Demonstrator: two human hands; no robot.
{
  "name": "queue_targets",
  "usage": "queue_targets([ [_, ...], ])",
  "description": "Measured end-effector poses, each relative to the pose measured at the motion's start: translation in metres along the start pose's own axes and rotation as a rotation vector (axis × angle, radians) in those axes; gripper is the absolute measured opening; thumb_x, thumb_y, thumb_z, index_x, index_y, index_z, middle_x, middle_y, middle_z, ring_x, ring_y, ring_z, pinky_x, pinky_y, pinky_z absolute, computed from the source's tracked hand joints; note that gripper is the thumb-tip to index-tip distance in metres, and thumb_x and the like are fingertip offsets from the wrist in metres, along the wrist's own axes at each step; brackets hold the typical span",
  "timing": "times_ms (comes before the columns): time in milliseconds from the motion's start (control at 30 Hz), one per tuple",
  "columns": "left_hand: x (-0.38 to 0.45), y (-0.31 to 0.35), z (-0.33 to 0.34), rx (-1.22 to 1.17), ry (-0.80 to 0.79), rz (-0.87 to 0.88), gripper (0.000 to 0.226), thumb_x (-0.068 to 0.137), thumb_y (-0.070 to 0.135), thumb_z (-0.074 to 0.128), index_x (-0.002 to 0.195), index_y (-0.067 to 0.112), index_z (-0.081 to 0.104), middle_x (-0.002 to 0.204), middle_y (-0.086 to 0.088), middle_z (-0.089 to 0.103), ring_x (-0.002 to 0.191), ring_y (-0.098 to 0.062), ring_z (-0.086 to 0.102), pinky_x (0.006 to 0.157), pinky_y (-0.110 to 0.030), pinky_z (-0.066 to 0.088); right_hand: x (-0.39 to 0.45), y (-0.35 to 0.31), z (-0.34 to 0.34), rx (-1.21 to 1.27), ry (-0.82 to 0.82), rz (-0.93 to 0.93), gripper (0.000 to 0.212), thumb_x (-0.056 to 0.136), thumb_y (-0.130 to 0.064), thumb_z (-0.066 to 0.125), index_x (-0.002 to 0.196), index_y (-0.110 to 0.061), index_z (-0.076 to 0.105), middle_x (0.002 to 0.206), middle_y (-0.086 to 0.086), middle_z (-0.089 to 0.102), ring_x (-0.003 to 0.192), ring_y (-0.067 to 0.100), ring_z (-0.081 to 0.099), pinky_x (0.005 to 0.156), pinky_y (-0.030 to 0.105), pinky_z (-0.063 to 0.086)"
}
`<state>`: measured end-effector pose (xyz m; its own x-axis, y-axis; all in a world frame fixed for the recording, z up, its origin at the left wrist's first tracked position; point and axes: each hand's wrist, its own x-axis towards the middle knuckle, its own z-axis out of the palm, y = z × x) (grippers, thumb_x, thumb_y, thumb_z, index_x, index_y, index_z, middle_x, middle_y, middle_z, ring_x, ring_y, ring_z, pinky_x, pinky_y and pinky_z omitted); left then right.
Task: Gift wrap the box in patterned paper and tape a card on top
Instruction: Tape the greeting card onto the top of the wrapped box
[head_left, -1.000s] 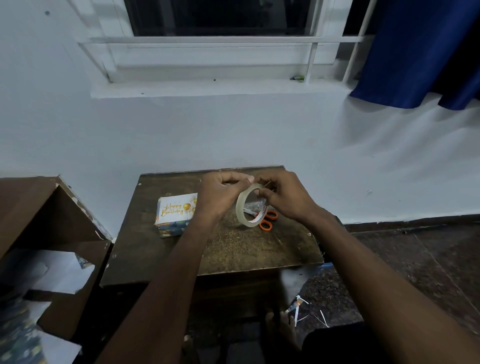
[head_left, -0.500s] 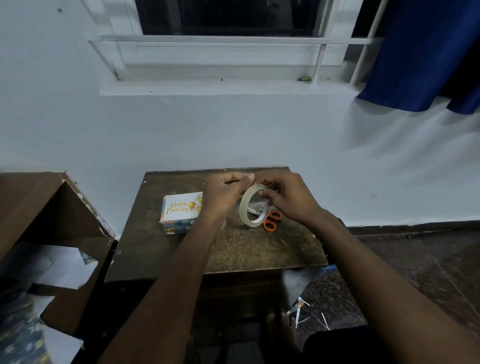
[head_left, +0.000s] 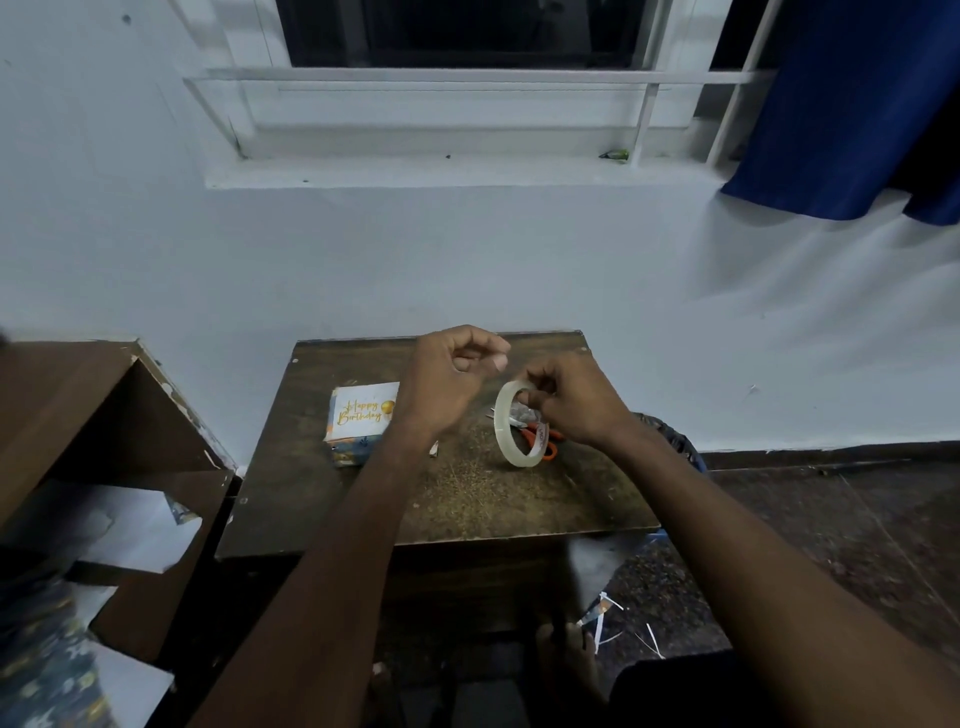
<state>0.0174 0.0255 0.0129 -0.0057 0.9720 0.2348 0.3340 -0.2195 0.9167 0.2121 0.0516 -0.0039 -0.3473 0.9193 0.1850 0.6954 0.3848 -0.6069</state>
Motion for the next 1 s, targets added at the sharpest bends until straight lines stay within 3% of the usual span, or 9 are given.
queue_targets([
  [133,-0.004,0.003,-0.005,-0.016,-0.121,0.010,0.030,0.085,0.008,0.087,0.110,0.019,0.074,0.093,0.002,0.082,0.090,-0.011,0.078,0.084,-0.024,0.060,0.000,0.000,0.000,0.046,0.012,0.003,0.017,0.089,-0.008,0.077,0.078,-0.021,0.078,0.068,-0.008,0.071,0.064,0.006,0.063,0.060,0.021,0.045],
  [367,-0.011,0.007,-0.011,0.053,-0.114,0.055,0.027,0.085,0.006,0.085,0.106,0.020,0.075,0.082,0.002,0.079,0.069,-0.005,0.067,0.067,-0.016,0.050,0.002,-0.013,0.004,-0.005,-0.039,0.009,0.038,0.085,-0.009,0.083,0.074,-0.043,0.070,0.073,-0.017,0.070,0.071,-0.003,0.064,0.063,0.017,0.043],
  [467,-0.013,0.007,-0.016,0.105,-0.124,0.066,0.026,0.087,0.007,0.083,0.105,0.023,0.074,0.081,0.003,0.077,0.063,-0.003,0.058,0.062,-0.015,0.047,0.000,-0.016,0.002,-0.114,-0.080,0.040,0.024,0.080,-0.016,0.087,0.097,-0.031,0.080,0.085,-0.012,0.073,0.081,0.004,0.067,0.069,0.025,0.052],
  [533,-0.014,0.007,-0.019,0.134,-0.119,0.074,0.026,0.088,0.006,0.081,0.105,0.025,0.074,0.082,0.003,0.076,0.061,-0.003,0.054,0.060,-0.015,0.046,-0.002,-0.015,-0.001,-0.259,-0.093,0.104,0.022,0.081,-0.022,0.085,0.101,-0.026,0.077,0.092,-0.008,0.073,0.087,0.012,0.068,0.072,0.032,0.056],
  [633,-0.015,0.006,-0.025,0.195,-0.104,0.101,0.029,0.089,0.007,0.076,0.106,0.030,0.072,0.082,0.008,0.074,0.061,-0.008,0.056,0.062,-0.022,0.049,-0.008,-0.016,-0.004,-0.411,-0.161,0.231,0.014,0.084,-0.014,0.078,0.091,-0.025,0.072,0.096,-0.001,0.070,0.091,0.021,0.066,0.075,0.035,0.056],
  [733,-0.015,0.004,-0.028,0.219,-0.108,0.119,0.031,0.090,0.006,0.072,0.108,0.031,0.071,0.084,0.009,0.074,0.063,-0.018,0.061,0.065,-0.033,0.052,-0.014,-0.019,0.000,-0.491,-0.218,0.278,0.012,0.087,-0.016,0.075,0.098,-0.017,0.072,0.101,0.007,0.070,0.095,0.028,0.067,0.077,0.039,0.058],
  [867,-0.015,0.003,-0.028,0.275,-0.106,0.121,0.034,0.091,0.005,0.067,0.108,0.034,0.070,0.083,0.012,0.072,0.057,-0.003,0.050,0.065,-0.029,0.049,-0.012,-0.021,0.006,-0.543,-0.244,0.258,0.024,0.086,-0.021,0.075,0.105,-0.012,0.065,0.105,0.009,0.066,0.095,0.030,0.064,0.080,0.041,0.058],
  [1000,-0.016,0.004,-0.029,0.277,-0.097,0.091,0.048,0.090,-0.006,0.051,0.111,0.032,0.070,0.086,0.013,0.074,0.075,0.004,0.064,0.079,-0.039,0.061,-0.009,-0.016,0.007,-0.553,-0.283,0.260,0.031,0.089,-0.024,0.074,0.115,-0.013,0.060,0.115,0.010,0.065,0.106,0.031,0.064,0.087,0.041,0.056],
])
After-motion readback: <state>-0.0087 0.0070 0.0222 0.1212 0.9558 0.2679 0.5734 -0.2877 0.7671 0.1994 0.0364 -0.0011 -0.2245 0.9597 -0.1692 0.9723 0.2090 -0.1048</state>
